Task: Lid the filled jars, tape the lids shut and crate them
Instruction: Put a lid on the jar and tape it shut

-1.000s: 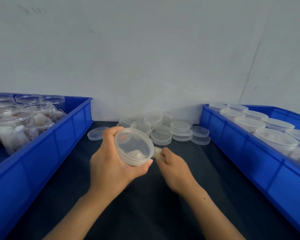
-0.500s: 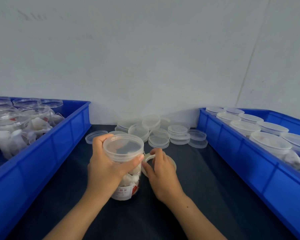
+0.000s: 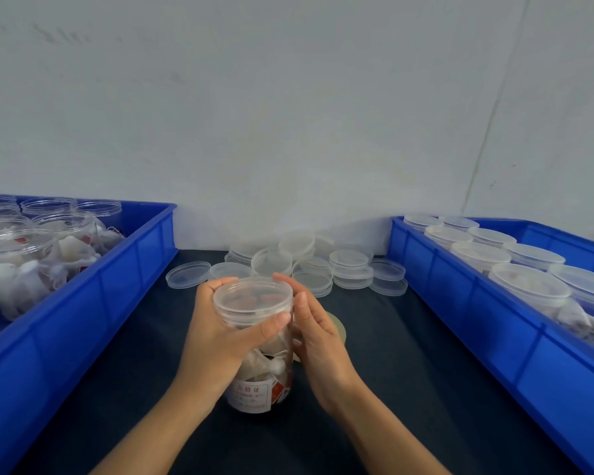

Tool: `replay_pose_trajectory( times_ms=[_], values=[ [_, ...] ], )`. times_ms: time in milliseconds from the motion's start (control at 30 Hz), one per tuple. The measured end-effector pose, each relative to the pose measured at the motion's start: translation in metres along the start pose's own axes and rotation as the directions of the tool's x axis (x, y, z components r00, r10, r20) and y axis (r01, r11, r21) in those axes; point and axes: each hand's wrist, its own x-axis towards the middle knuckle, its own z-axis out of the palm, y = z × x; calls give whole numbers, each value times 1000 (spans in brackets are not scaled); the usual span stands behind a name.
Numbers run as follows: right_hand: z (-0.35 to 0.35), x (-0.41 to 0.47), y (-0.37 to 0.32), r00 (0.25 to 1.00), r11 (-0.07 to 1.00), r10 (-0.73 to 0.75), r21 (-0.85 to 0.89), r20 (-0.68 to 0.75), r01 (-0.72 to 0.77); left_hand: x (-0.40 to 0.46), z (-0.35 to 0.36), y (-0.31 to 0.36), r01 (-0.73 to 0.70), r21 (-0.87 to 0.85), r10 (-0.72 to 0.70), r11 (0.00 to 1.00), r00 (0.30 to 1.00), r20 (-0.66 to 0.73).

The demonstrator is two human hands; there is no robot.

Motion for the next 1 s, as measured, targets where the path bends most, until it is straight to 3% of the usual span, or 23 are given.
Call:
replay_pose_trajectory(
  times_ms=[233,533,667,767,1000],
  values=[
    [1,0,0,997,999,28,29,66,-30,2,-1,-2,3,-29,-3,1000,1000,4],
    [1,1,3,994,971,79,220,78,-94,2,1,-5,-6,-36,6,999,1000,6],
    [-1,1,4,991,985,130,108,29,-132,4,0,-7,1,17,-2,1000,999,33],
    [-1,-1,-5,990,986,137,-95,18,-135,3,-1,-2,19,8,-19,1000,1000,10],
    [-10,-17,-65,981,954,67,-300,184,-9,6,16,42,59,-39,-57,998,997,55]
  ],
)
